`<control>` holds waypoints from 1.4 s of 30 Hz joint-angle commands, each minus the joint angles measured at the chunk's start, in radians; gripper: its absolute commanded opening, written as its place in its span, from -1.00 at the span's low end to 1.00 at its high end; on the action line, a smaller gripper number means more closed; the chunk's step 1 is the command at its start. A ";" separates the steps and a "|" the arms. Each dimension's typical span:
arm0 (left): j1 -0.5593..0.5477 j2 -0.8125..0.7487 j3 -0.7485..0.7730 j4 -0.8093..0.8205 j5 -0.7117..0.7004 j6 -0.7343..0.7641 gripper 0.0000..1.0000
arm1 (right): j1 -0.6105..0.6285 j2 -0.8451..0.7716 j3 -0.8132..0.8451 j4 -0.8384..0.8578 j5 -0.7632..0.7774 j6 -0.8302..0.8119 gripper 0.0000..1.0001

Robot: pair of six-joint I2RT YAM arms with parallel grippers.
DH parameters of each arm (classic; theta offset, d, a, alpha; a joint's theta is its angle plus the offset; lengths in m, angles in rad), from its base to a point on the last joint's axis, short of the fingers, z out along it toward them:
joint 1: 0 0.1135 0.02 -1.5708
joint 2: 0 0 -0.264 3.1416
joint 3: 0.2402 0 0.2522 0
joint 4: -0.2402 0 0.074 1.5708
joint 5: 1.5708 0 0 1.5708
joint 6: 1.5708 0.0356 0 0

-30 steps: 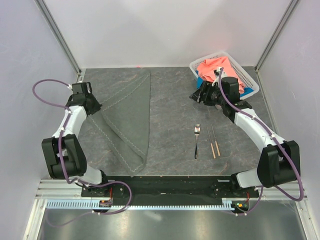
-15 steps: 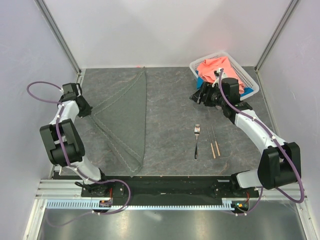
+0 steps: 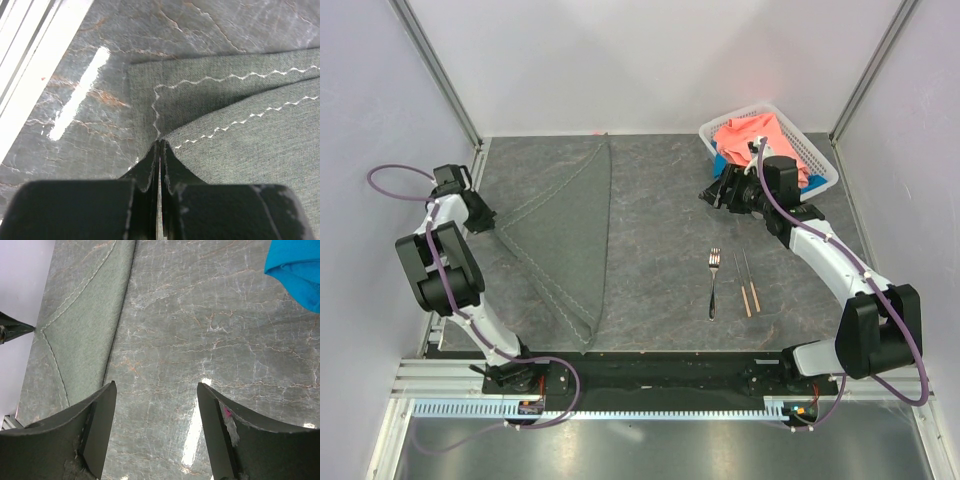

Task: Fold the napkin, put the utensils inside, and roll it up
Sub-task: Fold the napkin

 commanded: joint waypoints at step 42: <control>0.095 0.219 0.216 0.006 0.072 0.078 -0.96 | -0.001 0.064 -0.003 0.025 -0.068 -0.011 0.50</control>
